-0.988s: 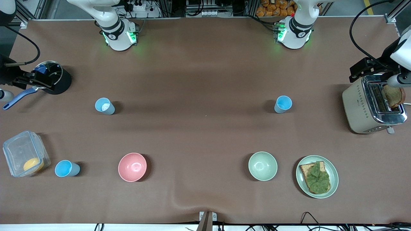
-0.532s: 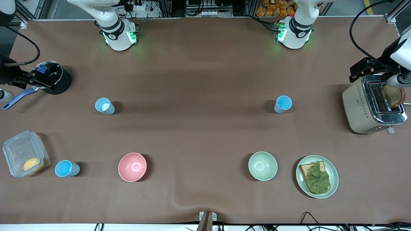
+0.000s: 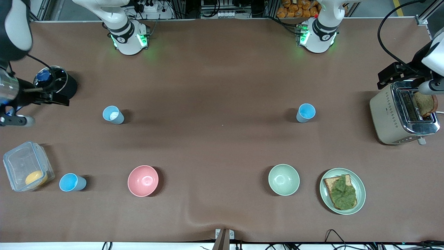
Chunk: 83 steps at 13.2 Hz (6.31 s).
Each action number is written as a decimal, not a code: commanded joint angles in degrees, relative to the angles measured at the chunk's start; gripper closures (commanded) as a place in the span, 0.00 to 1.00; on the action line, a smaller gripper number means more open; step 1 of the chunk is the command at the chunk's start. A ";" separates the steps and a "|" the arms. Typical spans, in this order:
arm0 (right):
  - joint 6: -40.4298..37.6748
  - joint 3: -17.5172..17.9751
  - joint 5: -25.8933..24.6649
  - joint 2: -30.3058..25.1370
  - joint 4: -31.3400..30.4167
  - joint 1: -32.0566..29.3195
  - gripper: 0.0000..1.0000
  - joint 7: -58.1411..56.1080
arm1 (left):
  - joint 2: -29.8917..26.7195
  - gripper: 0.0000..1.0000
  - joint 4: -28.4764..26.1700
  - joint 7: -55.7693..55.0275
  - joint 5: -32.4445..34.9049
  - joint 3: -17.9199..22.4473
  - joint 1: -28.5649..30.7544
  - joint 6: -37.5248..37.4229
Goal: Stack blue cups with both arms
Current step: 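Reach the right gripper to the blue cup beside the black pot and grasp it, then carry the blue cup with the right gripper toward the table middle, then set the cup down and open the right gripper while the left gripper starts reaching, then withdraw the right gripper while the left gripper reaches the blue cup near the toaster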
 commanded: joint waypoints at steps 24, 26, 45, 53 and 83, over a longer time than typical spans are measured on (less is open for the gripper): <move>41.33 0.55 2.73 6.52 -37.87 -4.56 0.20 -14.78 | 0.00 0.00 0.39 -0.29 -1.05 -0.52 0.42 0.05; 40.37 0.64 3.25 6.70 -37.70 -4.47 0.70 -14.69 | 0.00 0.00 0.30 -0.29 -1.05 -0.52 0.42 0.05; 27.97 0.55 17.93 22.58 -2.32 36.99 1.00 38.70 | 0.00 0.00 0.30 -0.29 -1.05 -0.69 0.33 -0.03; 42.63 0.81 21.25 34.56 8.09 49.66 1.00 49.64 | 0.00 0.00 0.39 -0.29 -0.96 -0.78 0.16 -0.03; 1.52 0.11 13.65 19.89 11.61 15.59 0.00 22.31 | 4.13 0.00 -26.92 0.07 -5.15 -1.13 -2.31 27.97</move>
